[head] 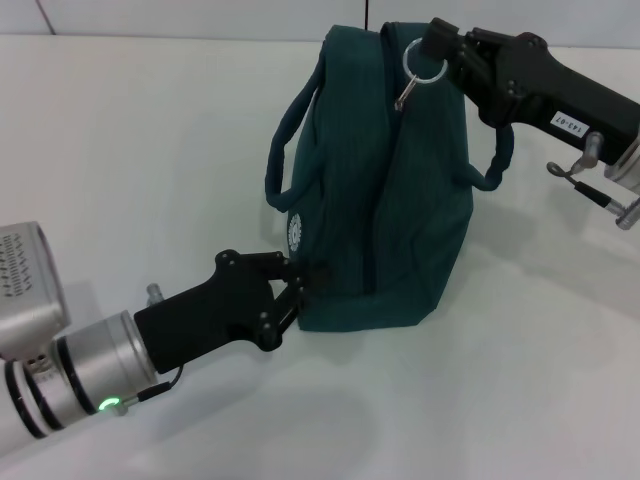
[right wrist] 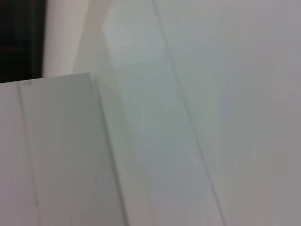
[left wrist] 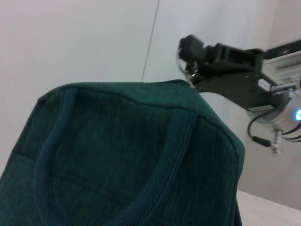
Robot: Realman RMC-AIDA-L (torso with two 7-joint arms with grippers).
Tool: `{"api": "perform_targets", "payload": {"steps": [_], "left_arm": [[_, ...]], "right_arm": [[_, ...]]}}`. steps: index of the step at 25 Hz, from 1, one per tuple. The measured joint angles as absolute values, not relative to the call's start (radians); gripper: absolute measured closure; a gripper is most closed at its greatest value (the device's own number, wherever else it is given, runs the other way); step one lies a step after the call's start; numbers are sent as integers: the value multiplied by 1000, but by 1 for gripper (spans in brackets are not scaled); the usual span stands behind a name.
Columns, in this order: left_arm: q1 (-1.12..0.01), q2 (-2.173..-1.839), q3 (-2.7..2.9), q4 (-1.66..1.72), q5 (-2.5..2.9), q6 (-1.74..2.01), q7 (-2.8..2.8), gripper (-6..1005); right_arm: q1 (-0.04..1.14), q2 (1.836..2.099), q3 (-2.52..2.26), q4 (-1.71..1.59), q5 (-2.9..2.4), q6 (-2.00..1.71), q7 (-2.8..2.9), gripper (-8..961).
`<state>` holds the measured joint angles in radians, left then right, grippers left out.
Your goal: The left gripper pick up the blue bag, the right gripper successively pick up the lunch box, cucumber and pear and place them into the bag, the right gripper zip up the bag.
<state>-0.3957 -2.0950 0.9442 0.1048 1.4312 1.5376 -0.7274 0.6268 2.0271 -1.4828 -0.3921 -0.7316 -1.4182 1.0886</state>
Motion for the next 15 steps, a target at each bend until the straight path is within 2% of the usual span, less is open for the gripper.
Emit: {"api": "perform_targets", "payload": {"steps": [11, 15], "left_arm": [[-267, -2084, 935, 235, 1427, 1695, -736, 925], [-257, -2074, 940, 240, 1432, 1715, -756, 924]], "right_arm": [[615, 2027, -1535, -388, -729, -1454, 1122, 947], [613, 2028, -1536, -388, -721, -1425, 1129, 947]]}}
